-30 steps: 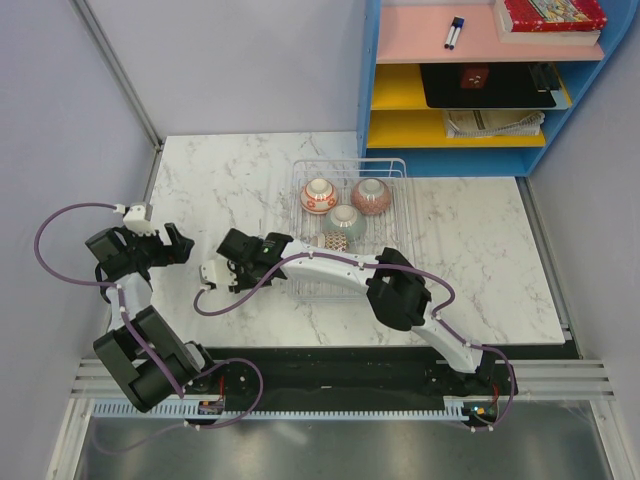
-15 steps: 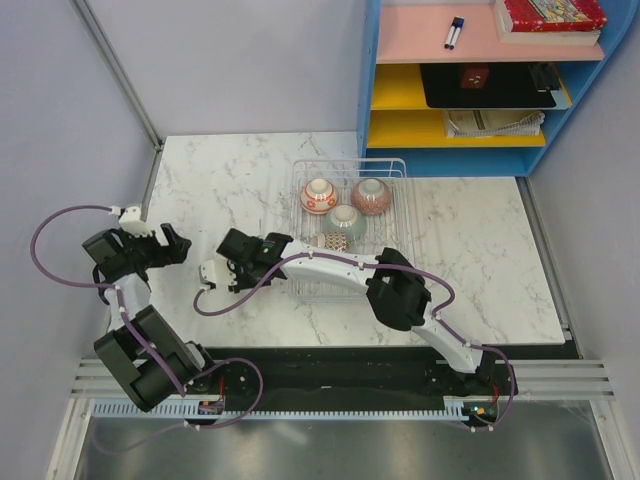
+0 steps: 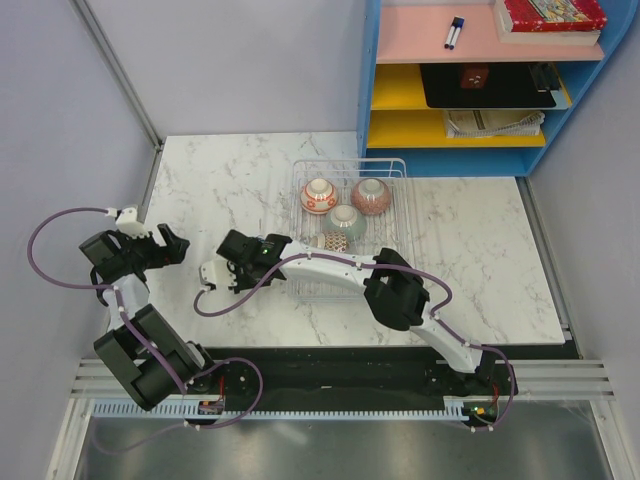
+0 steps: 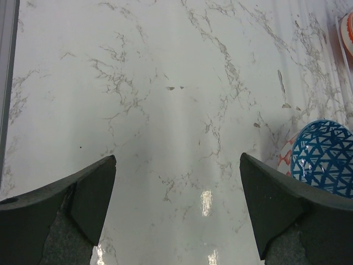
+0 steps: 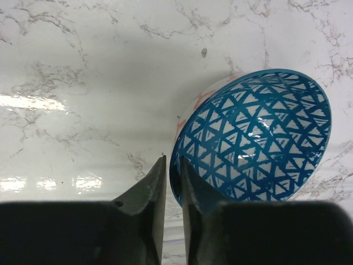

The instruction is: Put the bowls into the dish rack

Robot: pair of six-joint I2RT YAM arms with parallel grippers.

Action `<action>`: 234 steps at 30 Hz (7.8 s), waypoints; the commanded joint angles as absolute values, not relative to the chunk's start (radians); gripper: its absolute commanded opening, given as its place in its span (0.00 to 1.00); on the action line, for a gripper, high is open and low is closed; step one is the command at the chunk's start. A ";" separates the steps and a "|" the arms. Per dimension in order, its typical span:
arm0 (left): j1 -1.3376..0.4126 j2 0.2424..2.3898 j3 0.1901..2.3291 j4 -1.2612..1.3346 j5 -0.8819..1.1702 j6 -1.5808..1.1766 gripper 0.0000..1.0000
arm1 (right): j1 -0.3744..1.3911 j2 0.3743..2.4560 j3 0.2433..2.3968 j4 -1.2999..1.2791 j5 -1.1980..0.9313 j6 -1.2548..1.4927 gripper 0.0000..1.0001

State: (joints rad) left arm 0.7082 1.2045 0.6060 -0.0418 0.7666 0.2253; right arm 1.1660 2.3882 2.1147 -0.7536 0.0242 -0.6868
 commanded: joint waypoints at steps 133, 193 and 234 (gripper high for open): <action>0.724 1.109 0.531 0.069 1.034 0.275 1.00 | 0.080 1.621 0.557 0.899 -1.212 1.065 0.00; 0.723 1.083 0.523 0.066 1.046 0.276 1.00 | 0.167 1.592 1.068 -0.488 -0.583 0.137 0.57; 0.721 1.063 0.517 0.064 1.058 0.287 1.00 | 0.402 1.502 1.434 -0.592 -0.248 -0.040 0.80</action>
State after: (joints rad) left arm 0.7170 1.0775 0.5220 0.0330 1.0302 0.2493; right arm 0.3981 1.5837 1.3582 -0.6521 -0.1562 0.0071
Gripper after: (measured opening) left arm 0.994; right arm 0.712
